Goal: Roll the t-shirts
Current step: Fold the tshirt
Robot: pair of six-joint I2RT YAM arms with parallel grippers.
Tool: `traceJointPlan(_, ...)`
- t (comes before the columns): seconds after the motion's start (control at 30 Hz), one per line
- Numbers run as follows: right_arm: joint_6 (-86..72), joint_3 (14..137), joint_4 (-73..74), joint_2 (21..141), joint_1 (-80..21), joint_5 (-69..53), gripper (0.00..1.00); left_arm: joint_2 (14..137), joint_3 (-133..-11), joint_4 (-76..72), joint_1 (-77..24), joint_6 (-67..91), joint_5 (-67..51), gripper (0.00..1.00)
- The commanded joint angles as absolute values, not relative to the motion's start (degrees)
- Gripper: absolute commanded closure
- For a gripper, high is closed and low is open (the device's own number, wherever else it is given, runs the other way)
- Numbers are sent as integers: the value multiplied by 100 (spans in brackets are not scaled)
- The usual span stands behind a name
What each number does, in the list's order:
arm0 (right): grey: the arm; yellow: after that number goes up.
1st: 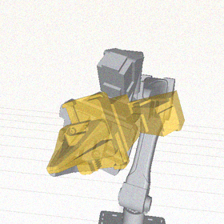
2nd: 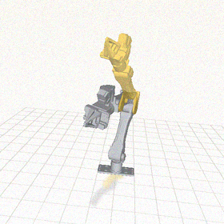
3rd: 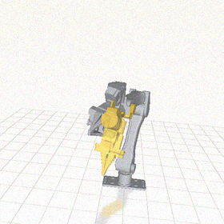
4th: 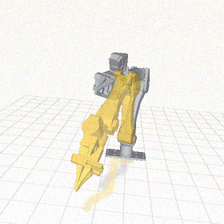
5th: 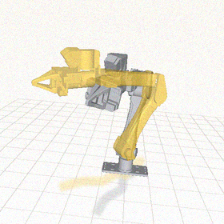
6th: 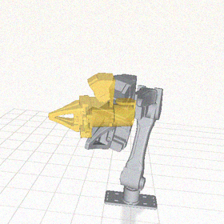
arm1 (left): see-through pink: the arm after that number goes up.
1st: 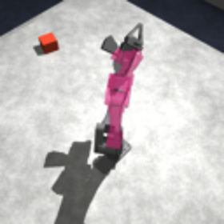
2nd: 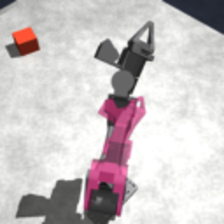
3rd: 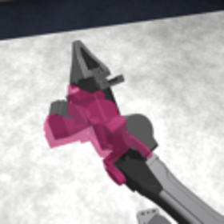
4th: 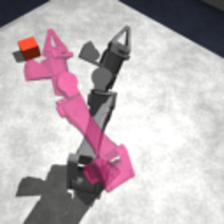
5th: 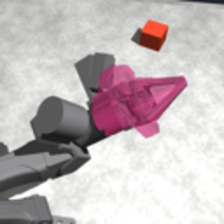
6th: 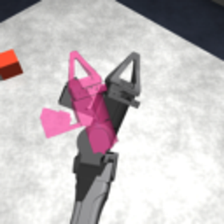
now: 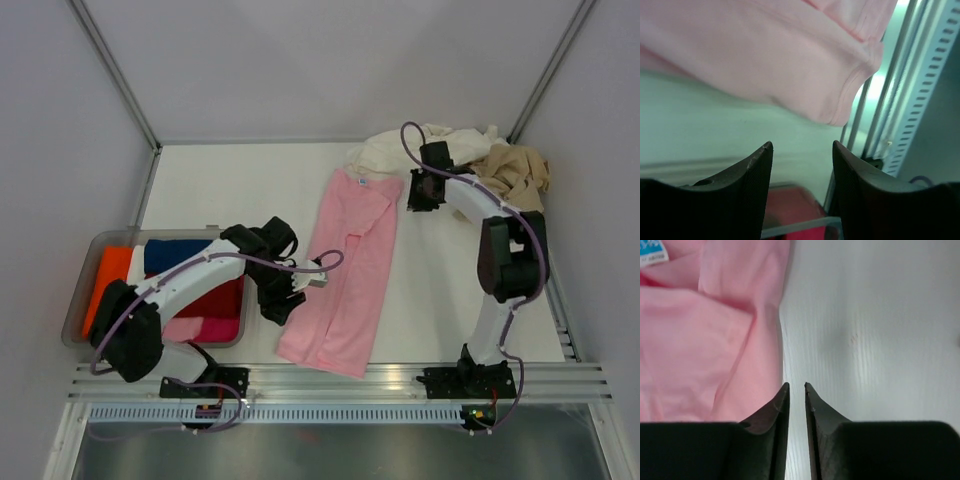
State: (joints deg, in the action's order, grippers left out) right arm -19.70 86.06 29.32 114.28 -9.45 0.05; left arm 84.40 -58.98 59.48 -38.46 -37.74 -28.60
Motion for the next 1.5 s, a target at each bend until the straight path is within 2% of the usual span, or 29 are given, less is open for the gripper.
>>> traceJointPlan(0.0,-1301,7781,2680,9759,-905,-315,71,7675,-5433,5846,-3648,-4814,-1848,43)
traceJointPlan(0.03,-1362,7570,2768,9277,-905,-360,66,7586,-5336,5758,-3560,-4903,-1767,43)
traceJointPlan(0.17,-2406,6140,3296,8614,-993,-605,53,7427,-5142,5327,-3507,-4633,-2064,43)
traceJointPlan(0.23,-2993,5566,2911,8465,-1168,-1043,47,7435,-5089,5002,-3498,-4237,-2512,43)
traceJointPlan(0.33,-3557,4757,2321,8473,-1835,-1142,43,7296,-4599,4431,-3507,-4026,-2759,43)
traceJointPlan(0.57,-3963,3869,1444,8552,-2232,-1300,44,6664,-3737,4025,-3507,-4429,-2505,42)
traceJointPlan(0.7,-4191,3656,958,8735,-2232,-1424,55,6522,-3683,4017,-3516,-4421,-2540,41)
traceJointPlan(0.73,-4236,3595,897,8762,-2232,-1406,66,6513,-3700,4017,-3524,-4386,-2514,41)
traceJointPlan(0.83,-4324,3481,791,8693,-2224,-1169,86,6478,-3735,4060,-3524,-4385,-2461,41)
traceJointPlan(0.9,-4141,3533,835,8657,-2198,-1151,93,6434,-3779,4139,-3542,-4535,-2496,41)
traceJointPlan(1.03,-3658,3954,1361,8719,-1908,-1160,100,6495,-4007,4184,-3787,-4912,-2523,41)
traceJointPlan(1.23,-3138,3719,1643,8499,-1171,-1467,100,6776,-4280,4175,-4464,-5080,-2276,41)
traceJointPlan(1.27,-2955,3718,1644,8464,-1065,-1642,99,6855,-4306,4175,-4543,-5124,-2311,41)
traceJointPlan(1.4,-2602,3972,1871,8552,-1002,-1934,63,7048,-4421,4122,-5008,-5291,-2452,39)
traceJointPlan(1.47,-2505,4191,2292,8395,-1002,-1785,57,7110,-4474,4070,-5150,-5474,-2566,38)
